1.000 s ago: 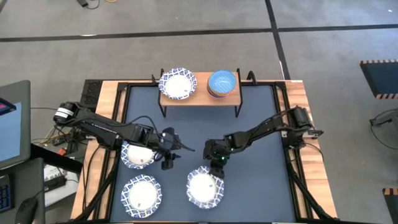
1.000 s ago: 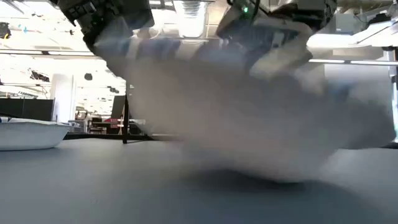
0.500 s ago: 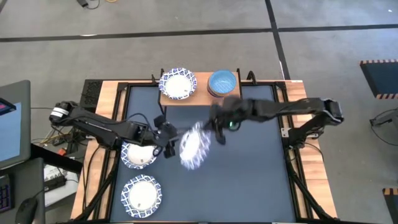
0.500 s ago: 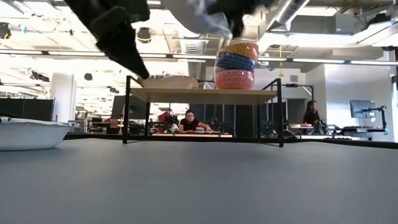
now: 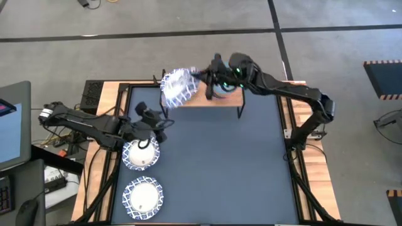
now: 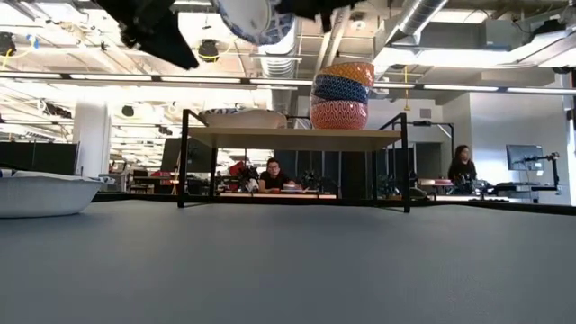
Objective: Place and stack bowls onto a shelf
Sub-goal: Stack the bottom right white patterned bowl on top of the white patterned bowl on the shelf
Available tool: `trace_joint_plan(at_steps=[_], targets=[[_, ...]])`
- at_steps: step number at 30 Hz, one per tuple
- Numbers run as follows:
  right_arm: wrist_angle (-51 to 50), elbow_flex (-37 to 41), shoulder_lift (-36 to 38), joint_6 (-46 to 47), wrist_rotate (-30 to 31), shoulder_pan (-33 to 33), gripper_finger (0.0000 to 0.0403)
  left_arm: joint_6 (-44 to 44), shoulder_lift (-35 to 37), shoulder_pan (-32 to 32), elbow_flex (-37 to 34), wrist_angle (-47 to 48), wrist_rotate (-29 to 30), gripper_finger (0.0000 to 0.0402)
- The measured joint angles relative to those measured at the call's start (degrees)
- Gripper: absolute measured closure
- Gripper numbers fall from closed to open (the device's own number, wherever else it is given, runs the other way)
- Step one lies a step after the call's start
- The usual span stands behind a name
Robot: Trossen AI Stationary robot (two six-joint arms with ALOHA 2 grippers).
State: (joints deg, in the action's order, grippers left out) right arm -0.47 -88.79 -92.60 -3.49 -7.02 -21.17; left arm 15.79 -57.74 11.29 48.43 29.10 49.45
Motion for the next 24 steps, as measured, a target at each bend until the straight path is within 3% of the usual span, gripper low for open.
trace_joint_plan(at_steps=[5,10,18,24], targets=[[-1.0,-4.6,-6.4,0.0,2.6,-5.4,0.038,6.3,4.3,0.8,0.0,6.8,10.8,0.0228],[-11.0,-12.7,-13.1,-1.6,-0.1,-9.8,0.0379,5.7,5.8,0.9,0.0,7.8,11.4,0.0228],[-23.7,-25.7,-20.6,-2.6,-12.5,-13.1,0.0377,-1.7,5.0,-1.2,0.0,2.3,12.8,0.0228],[-30.5,-32.9,-24.8,-2.6,-16.1,-14.7,0.0377,-1.8,5.0,-3.0,0.0,2.3,12.5,0.0228]])
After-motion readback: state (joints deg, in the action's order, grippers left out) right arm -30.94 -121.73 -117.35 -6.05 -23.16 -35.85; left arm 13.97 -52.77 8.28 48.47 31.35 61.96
